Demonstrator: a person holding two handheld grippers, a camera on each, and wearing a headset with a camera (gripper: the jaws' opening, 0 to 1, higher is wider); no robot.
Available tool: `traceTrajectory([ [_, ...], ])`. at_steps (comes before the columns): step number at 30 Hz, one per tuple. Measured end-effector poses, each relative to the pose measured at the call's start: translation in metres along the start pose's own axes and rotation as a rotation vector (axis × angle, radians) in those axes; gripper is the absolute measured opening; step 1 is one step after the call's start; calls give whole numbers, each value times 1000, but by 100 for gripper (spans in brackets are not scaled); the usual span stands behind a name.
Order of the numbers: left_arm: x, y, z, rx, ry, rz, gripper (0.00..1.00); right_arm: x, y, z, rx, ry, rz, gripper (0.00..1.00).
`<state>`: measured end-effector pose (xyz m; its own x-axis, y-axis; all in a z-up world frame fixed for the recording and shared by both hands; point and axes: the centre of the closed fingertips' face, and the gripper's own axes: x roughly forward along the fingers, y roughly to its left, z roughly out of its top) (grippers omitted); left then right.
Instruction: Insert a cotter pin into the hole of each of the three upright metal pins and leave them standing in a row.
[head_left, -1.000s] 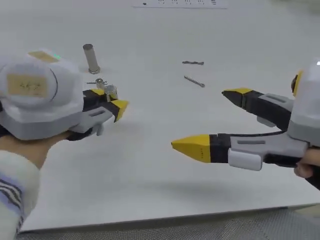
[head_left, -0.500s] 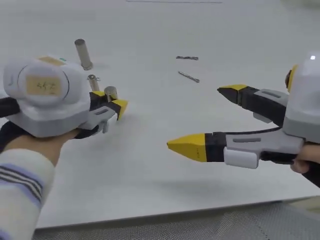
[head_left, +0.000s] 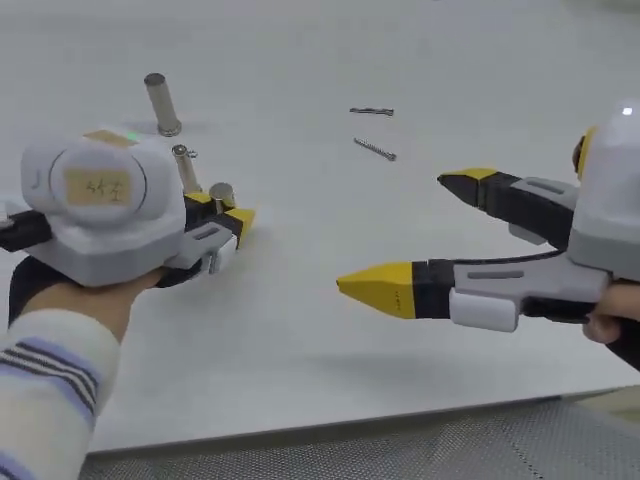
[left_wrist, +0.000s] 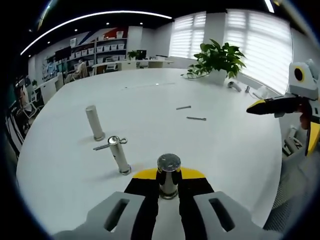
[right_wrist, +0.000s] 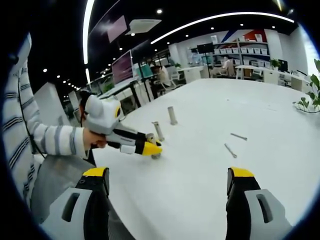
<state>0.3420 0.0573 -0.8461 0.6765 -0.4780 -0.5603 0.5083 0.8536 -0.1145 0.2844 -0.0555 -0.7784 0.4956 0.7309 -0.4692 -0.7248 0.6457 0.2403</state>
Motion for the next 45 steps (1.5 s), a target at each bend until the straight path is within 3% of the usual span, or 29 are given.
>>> traceTrajectory([
  [11,-2,-2,-2,2,4,16,13,0,1,0,4,1,4,99],
  [22,-7,-3,4,-11,-13,7,14,-1,3,0,2,1,10,99],
  [27,-12,-1,8,-16,7,-7,23,-2,2,1,-3,6,12,98],
  [31,-16,-1,5,-20,24,-42,28,-1,-2,7,-22,8,12,98],
  [34,-22,-10,-2,-107,71,-123,34,-1,-11,13,-57,22,2,98],
  [35,-23,-10,0,-114,62,-129,34,0,-13,13,-65,31,2,98],
  [37,-27,-9,0,-100,59,-144,36,2,-24,9,-79,75,8,96],
  [41,-36,-14,-1,-60,63,-198,44,8,-32,13,-67,95,40,92],
  [45,-45,-16,-4,-9,65,-240,53,13,-46,10,-153,174,53,90],
])
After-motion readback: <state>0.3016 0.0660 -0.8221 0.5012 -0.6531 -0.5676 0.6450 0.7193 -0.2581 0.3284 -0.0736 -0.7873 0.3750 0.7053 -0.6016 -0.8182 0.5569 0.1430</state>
